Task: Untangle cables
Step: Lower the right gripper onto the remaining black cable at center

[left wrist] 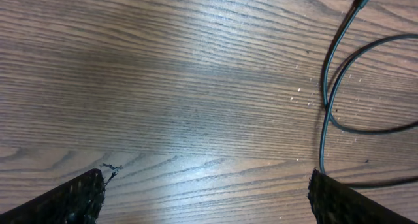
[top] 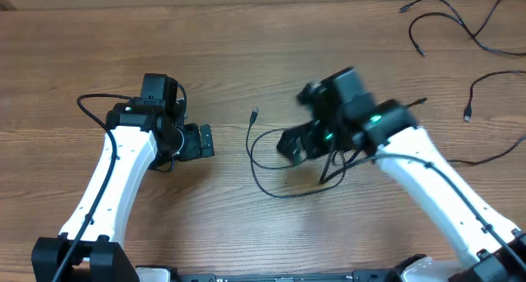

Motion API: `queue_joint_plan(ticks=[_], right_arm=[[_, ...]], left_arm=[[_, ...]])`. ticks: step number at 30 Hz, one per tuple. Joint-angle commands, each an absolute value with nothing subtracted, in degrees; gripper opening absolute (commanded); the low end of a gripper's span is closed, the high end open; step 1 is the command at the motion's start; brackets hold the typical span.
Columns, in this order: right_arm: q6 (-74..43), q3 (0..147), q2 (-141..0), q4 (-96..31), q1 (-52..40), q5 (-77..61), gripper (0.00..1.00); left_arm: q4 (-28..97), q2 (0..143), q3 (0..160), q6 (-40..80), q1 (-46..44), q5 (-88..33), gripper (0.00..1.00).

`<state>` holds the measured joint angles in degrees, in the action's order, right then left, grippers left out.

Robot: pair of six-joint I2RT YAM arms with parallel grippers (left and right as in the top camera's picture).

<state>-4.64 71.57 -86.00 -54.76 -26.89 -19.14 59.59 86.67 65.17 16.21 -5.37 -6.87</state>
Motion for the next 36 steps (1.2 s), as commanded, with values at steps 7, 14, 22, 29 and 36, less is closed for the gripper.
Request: queue_joint_plan(ticks=[7, 14, 22, 29, 36], right_arm=[[-6.3, 65.9, -85.0, -50.0, -40.8, -10.6, 1.00], [-7.5, 60.0, -85.0, -41.5, -42.0, -25.1, 1.00], [-19.2, 58.9, -86.1, -38.2, -42.1, -13.3, 1.00], [-21.4, 58.9, -92.6, -35.7, -42.6, -12.0, 0.97], [-24.8, 58.9, -100.3, -31.8, -44.5, -8.9, 0.85]], left_arm=[[59.5, 86.9, 65.0, 16.8, -5.7, -7.1, 1.00], [59.5, 86.9, 65.0, 16.8, -5.7, -7.1, 1.00], [59.5, 86.9, 65.0, 16.8, -5.7, -7.1, 1.00], [59.5, 86.9, 65.0, 16.8, -5.7, -7.1, 0.99], [59.5, 86.9, 65.0, 16.8, -5.7, -7.1, 0.99]])
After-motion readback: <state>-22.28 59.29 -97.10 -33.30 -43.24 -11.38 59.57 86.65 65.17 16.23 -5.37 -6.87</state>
